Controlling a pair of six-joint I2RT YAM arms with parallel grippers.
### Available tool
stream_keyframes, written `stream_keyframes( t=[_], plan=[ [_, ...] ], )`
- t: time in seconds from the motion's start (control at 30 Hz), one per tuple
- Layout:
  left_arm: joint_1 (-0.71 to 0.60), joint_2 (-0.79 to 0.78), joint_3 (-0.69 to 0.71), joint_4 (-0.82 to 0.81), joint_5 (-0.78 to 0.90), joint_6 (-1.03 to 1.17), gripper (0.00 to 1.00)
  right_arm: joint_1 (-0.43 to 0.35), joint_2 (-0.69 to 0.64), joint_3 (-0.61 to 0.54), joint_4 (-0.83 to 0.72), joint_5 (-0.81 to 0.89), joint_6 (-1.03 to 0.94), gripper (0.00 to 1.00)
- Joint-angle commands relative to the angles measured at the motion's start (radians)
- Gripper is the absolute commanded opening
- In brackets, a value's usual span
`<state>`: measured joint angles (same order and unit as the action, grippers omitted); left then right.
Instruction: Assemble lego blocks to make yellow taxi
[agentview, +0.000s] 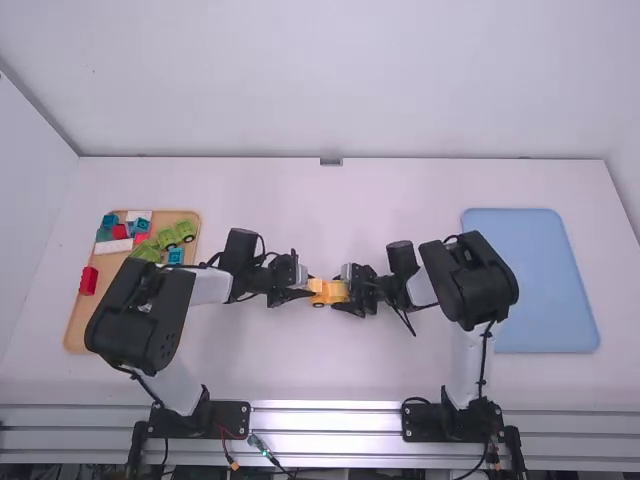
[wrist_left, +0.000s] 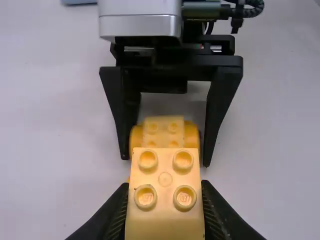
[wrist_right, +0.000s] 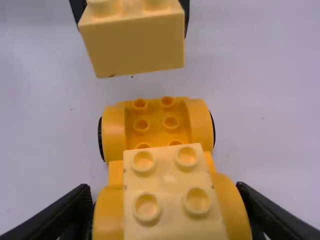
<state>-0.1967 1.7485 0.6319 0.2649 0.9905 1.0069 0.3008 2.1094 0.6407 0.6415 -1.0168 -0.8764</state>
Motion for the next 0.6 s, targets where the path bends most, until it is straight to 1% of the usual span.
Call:
stream_keyframes(
  t=[0.0,0.1,0.13,0.17,0.43,0.57],
  plan=[
    [-0.006,0.031,0.026,0.010,-0.012,-0.035,0.20,0.002,0.012,0.035,-0.030,-0.034,-0.008,0.66],
    [-0.006,0.074,0.045,0.009,0.009,-0.031,0.20,0.001,0.012,0.051,-0.078,-0.038,-0.047,0.56],
    [-0.006,0.084,0.052,0.009,0.016,-0.031,0.21,0.001,0.012,0.052,-0.080,-0.038,-0.048,0.55],
    [-0.006,0.103,0.065,0.005,0.023,-0.031,0.21,0.001,0.012,0.053,-0.082,-0.037,-0.043,0.51],
    [-0.023,0.158,0.097,-0.017,0.021,-0.029,0.20,0.001,0.012,0.053,-0.078,-0.038,-0.040,0.50],
    [-0.045,0.169,0.097,-0.019,0.013,0.014,0.19,0.001,0.012,0.053,-0.079,-0.038,-0.036,0.50]
  ],
)
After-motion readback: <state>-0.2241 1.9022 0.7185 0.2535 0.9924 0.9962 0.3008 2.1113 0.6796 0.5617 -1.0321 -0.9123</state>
